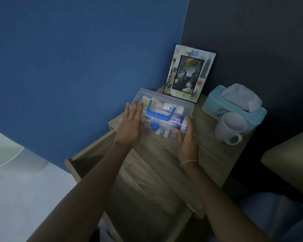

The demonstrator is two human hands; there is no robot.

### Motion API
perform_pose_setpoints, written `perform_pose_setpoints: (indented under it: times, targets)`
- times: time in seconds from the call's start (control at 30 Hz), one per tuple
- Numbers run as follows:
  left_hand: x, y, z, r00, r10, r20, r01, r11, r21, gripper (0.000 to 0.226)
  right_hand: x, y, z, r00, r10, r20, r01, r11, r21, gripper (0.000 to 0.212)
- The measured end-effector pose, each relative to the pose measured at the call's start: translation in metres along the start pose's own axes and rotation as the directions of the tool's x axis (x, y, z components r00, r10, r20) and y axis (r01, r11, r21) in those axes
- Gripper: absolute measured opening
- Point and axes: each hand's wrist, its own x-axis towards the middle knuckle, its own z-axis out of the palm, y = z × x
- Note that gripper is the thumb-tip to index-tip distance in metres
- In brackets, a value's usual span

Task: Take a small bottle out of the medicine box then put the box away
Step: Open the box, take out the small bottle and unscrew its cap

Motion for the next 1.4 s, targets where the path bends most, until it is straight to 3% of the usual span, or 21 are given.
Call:
perform_pose_setpoints:
  times: [0.43,0.53,0.6,0.67,0.73,0.87,1.17,1.4]
  targets:
    - [-0.001,0.002,-0.005,0.998,-0.038,0.043,0.034,0.995,0.095,0.060,0.001,-0.004,-0.007,1.000,0.005,0.028,-0.004,0.999,-0.039,0.059]
    - [-0.010,0.016,-0.002,0.981,-0.154,-0.117,0.150,0.988,-0.047,0.061,0.003,-0.005,-0.010,0.996,-0.094,-0.003,0.092,0.978,-0.187,0.066]
    - [-0.019,0.030,0.003,0.927,-0.289,-0.239,0.244,0.949,-0.201,0.052,0.008,-0.007,-0.013,0.981,-0.190,0.031,0.191,0.936,-0.296,0.070]
    - [-0.026,0.042,0.012,0.878,-0.389,-0.277,0.304,0.903,-0.304,0.040,0.017,-0.010,-0.014,0.954,-0.284,0.095,0.299,0.873,-0.386,0.068]
    - [-0.029,0.053,0.023,0.863,-0.459,-0.212,0.371,0.859,-0.353,0.035,0.027,-0.013,-0.011,0.920,-0.356,0.162,0.389,0.799,-0.457,0.063]
    - [-0.026,0.063,0.037,0.818,-0.565,-0.106,0.484,0.776,-0.404,0.045,0.039,-0.011,-0.005,0.892,-0.359,0.273,0.451,0.730,-0.514,0.056]
    - [-0.023,0.064,0.048,0.801,-0.598,-0.022,0.476,0.658,-0.583,0.058,0.032,-0.008,-0.001,0.893,-0.399,0.207,0.447,0.747,-0.491,0.052]
    - [-0.022,0.065,0.045,0.777,-0.628,0.054,0.491,0.548,-0.677,0.043,0.031,-0.009,0.000,0.902,-0.388,0.189,0.429,0.762,-0.484,0.052]
